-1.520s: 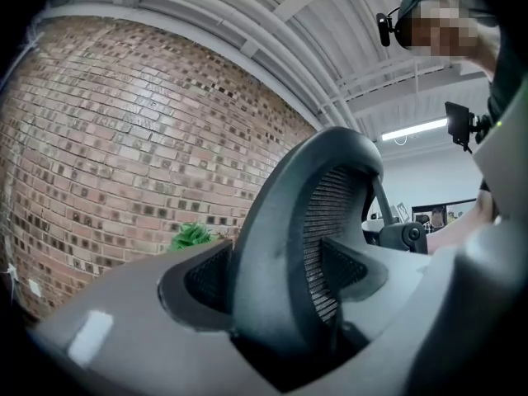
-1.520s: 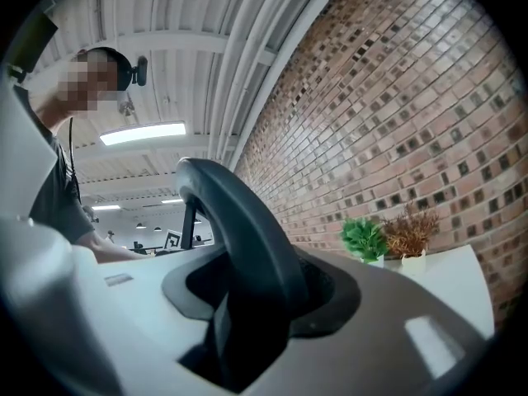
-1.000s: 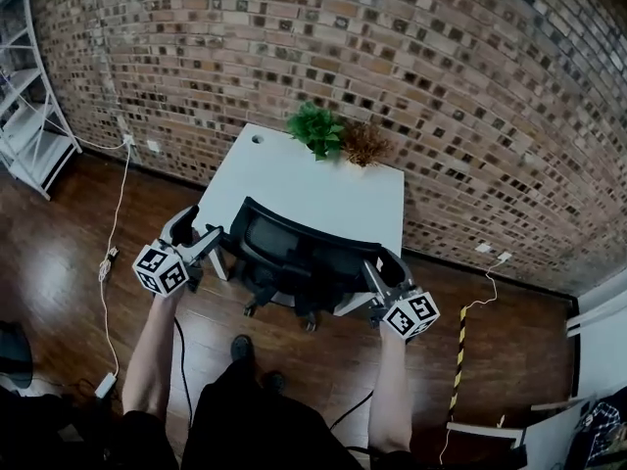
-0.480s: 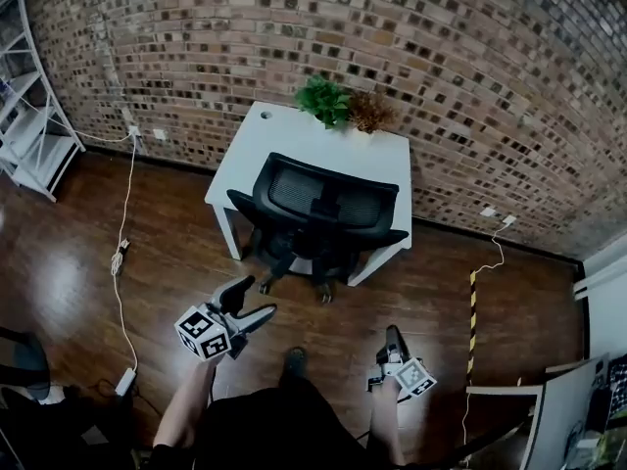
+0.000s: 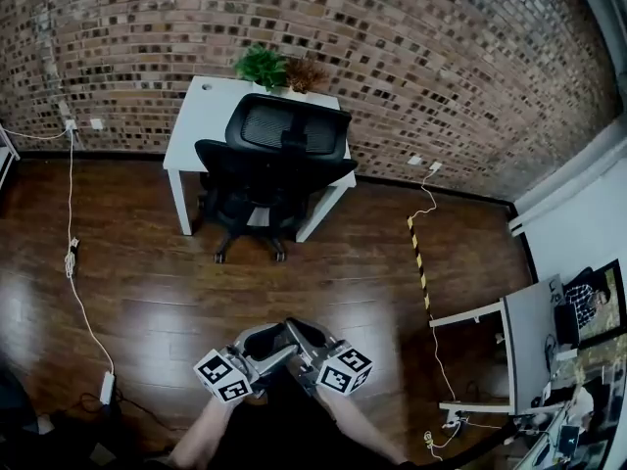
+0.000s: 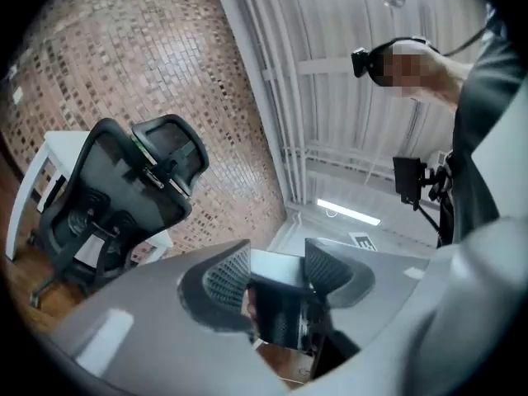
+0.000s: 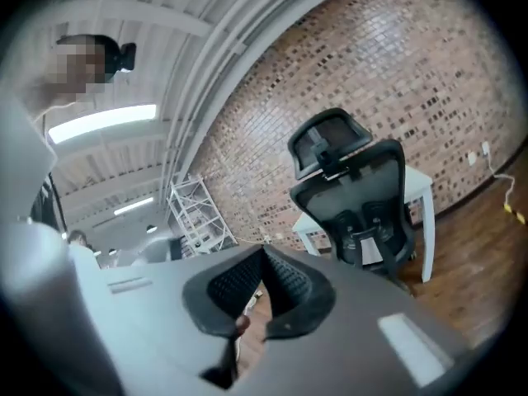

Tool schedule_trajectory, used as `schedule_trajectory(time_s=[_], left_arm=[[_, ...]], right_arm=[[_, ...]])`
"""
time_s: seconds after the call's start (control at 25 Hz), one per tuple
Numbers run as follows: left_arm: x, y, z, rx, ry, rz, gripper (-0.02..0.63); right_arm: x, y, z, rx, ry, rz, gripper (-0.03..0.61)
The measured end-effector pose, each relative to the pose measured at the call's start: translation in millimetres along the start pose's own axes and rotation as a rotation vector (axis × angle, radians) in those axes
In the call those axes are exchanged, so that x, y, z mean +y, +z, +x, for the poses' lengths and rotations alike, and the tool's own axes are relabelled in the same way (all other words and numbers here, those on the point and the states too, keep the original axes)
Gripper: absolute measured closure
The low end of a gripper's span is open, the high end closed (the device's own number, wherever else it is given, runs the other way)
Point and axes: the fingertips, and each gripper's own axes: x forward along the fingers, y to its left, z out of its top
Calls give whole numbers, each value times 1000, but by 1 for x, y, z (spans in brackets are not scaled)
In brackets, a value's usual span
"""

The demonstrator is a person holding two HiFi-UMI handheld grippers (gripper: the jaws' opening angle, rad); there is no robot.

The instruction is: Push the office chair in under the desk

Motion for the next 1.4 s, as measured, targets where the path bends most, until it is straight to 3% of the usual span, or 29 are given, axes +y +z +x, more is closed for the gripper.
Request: schedule_trajectory(time_s=[0.08, 0.28, 0.44, 0.64, 0.88, 0.96, 1.08, 1.2, 1.4], left_arm=[[-25, 16, -20, -22, -17, -2, 346], [-87, 61, -41, -72, -38, 36, 348], [-130, 64, -49, -54, -101, 100, 367], [-211, 19, -31, 9, -134, 190, 328], [-299, -58, 50, 29, -124, 314, 245], [-328, -79, 70, 39, -113, 365, 242], [-342, -91, 71, 61, -46, 422, 282], [-345, -102, 67, 86, 22, 441, 295], [-391, -97, 74, 122, 70, 454, 341]], right_arm=[[32, 3, -10, -44, -1, -83, 571], [103, 28, -33, -128, -42, -193, 571], [134, 30, -59, -152, -45, -333, 571], [143, 15, -144, -163, -25, -445, 571], [103, 25, -265, -189, 86, -525, 571], [100, 28, -306, -178, 111, -505, 571], [110, 21, -326, -134, 165, -386, 571], [113, 10, -332, -144, 234, -357, 571], [140, 23, -372, -171, 254, -323, 571]])
